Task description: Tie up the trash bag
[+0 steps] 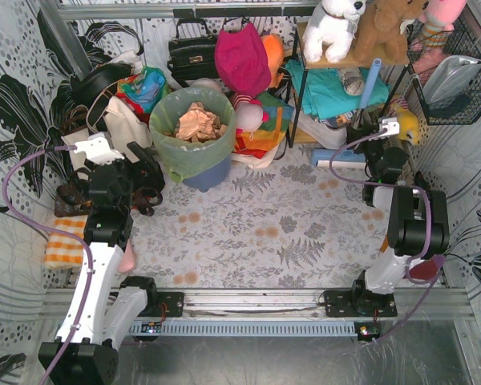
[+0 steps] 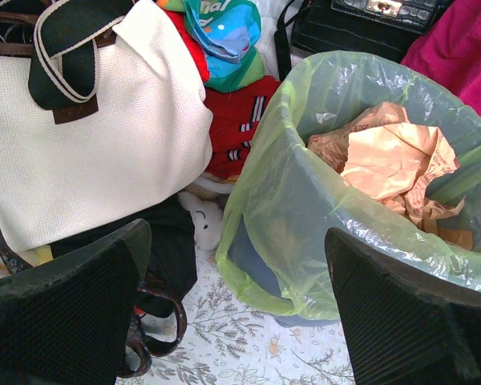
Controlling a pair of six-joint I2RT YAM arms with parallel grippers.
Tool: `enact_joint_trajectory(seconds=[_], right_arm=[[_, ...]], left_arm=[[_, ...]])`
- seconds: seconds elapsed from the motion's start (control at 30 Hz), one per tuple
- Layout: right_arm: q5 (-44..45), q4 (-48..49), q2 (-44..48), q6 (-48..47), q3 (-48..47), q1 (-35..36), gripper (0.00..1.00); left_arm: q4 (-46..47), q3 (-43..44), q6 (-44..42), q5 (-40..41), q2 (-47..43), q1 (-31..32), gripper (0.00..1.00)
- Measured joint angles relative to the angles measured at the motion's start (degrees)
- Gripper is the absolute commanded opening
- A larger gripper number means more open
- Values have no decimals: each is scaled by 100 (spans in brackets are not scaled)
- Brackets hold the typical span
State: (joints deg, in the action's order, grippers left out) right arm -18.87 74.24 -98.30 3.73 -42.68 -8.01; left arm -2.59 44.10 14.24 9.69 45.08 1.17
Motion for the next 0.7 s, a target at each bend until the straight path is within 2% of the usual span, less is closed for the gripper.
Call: enact_joint_trajectory(seconds=[0.17,0.37,0.53,0.7], right_arm=[[7,-52,291,-11,149,0,65],[111,-525,1423,-52,376,0,66],[203,-1572,2312,7,280,0,67],[428,-2710,2756,614,2,66,66]], left_arm=[[0,-7,0,28,0,0,98],[0,-9,0,61,0,0,98],[-127,44,35,297,111,0,98],[-706,459,256,518,341,-2,98]])
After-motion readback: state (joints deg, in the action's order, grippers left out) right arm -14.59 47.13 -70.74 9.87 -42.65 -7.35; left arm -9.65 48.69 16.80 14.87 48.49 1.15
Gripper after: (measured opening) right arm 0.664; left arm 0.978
